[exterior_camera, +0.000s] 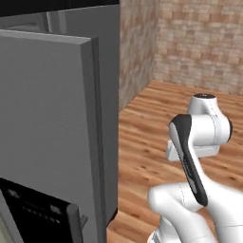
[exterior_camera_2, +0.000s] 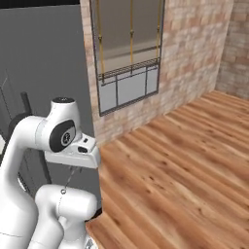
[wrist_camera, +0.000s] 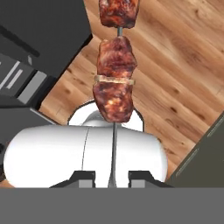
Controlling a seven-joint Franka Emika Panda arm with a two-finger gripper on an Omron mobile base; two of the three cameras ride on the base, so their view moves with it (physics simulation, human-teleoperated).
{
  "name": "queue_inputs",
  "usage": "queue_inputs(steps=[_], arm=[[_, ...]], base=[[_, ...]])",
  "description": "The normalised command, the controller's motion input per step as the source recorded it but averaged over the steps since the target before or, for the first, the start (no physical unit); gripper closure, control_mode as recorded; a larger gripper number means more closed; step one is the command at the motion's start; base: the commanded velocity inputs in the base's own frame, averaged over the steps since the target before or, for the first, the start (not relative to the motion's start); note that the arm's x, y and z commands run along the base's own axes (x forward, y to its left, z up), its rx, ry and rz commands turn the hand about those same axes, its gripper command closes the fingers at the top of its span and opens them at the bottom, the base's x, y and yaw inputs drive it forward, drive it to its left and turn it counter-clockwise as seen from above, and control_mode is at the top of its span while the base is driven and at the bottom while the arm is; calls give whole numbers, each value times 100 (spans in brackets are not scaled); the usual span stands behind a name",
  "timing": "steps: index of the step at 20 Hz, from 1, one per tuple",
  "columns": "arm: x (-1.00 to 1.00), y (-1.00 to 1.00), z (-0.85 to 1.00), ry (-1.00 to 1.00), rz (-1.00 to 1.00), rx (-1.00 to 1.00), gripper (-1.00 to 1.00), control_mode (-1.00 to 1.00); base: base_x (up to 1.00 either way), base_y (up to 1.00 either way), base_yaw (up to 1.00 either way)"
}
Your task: Store the kebab skewer in the freezer for long-term storage. Close the freezer door after placing the cooked food.
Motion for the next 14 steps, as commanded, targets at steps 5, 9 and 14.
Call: queue_inputs(steps=[5, 9, 14], arm=[[0, 0, 0, 0, 0, 0, 100, 100], [0, 0, 0, 0, 0, 0, 100, 100], [0, 0, 0, 0, 0, 0, 100, 100]], base=[[43, -25, 2], [18, -23, 23], [25, -11, 36]])
